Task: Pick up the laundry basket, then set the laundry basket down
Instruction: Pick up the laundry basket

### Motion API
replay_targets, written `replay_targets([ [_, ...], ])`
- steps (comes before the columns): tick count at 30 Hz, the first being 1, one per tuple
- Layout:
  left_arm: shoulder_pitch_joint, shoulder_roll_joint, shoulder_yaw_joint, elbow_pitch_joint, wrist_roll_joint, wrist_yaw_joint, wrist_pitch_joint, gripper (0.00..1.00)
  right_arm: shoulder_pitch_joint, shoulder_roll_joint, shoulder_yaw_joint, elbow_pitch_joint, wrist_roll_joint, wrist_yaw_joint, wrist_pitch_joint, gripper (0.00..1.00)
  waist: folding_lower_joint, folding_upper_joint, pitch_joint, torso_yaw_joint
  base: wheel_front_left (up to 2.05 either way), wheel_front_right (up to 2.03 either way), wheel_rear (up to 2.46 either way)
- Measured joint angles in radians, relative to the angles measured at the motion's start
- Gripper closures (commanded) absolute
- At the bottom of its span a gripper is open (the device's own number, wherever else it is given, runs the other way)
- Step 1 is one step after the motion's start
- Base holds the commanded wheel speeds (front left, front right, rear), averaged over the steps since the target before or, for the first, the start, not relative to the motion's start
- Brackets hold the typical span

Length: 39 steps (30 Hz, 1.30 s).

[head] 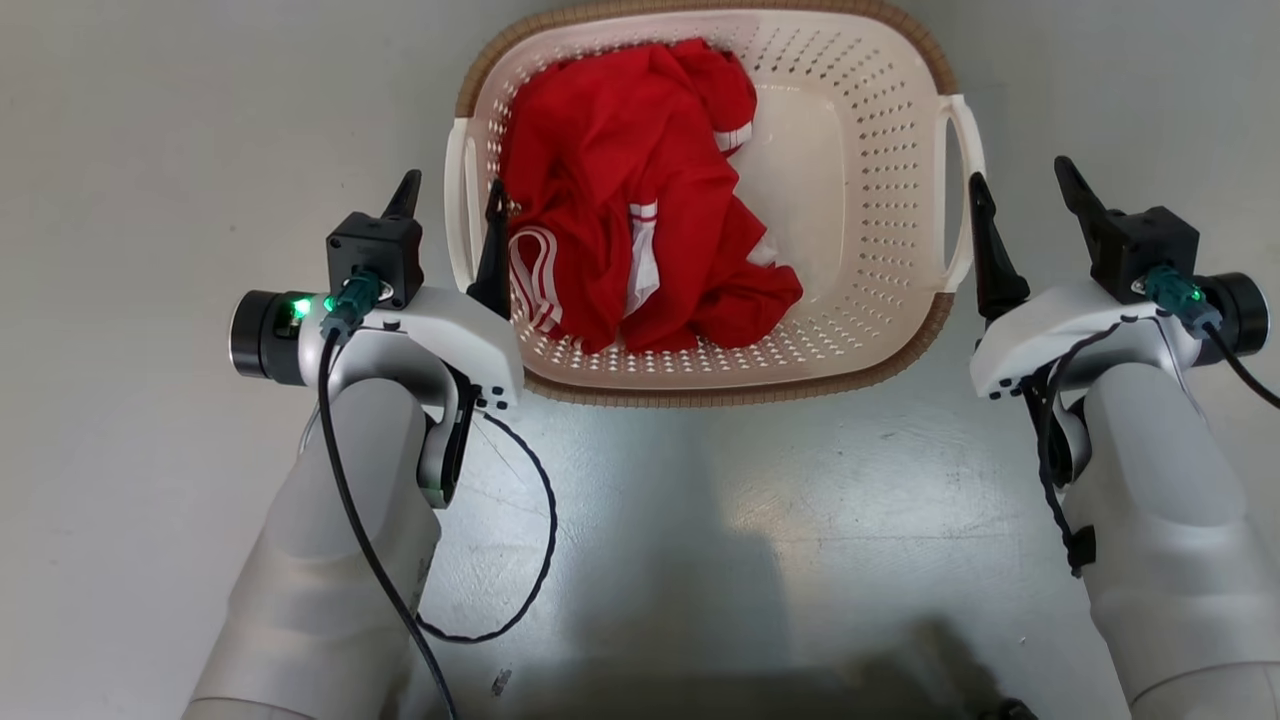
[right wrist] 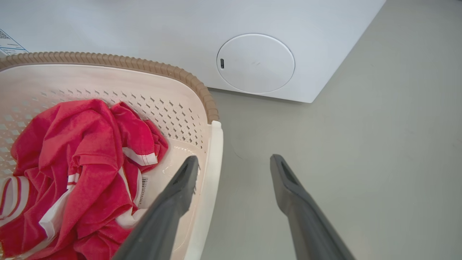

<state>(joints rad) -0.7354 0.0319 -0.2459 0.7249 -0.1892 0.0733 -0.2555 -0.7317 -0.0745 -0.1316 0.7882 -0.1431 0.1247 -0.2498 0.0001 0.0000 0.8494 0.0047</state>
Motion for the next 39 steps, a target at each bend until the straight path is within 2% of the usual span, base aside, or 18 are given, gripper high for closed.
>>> replay_targets([
  [11, -0.038, -0.001, -0.024, 0.048, -0.035, 0.023, 0.0, 0.0, -0.047, 0.0, 0.017, 0.014, -0.008, 0.0, 0.0, 0.0, 0.0, 0.0, 0.061, 0.006, 0.0, 0.0, 0.0],
  [19, -0.071, -0.001, -0.049, 0.087, -0.05, 0.025, 0.0, 0.0, -0.074, 0.0, 0.033, 0.038, -0.015, 0.0, 0.0, 0.0, 0.0, 0.0, 0.097, 0.011, 0.0, 0.0, 0.0],
  [39, -0.094, -0.001, -0.085, 0.123, -0.067, 0.032, 0.0, 0.0, -0.085, 0.002, 0.046, 0.063, -0.006, 0.0, -0.001, 0.0, 0.0, 0.0, 0.111, 0.003, 0.0, 0.0, 0.0],
])
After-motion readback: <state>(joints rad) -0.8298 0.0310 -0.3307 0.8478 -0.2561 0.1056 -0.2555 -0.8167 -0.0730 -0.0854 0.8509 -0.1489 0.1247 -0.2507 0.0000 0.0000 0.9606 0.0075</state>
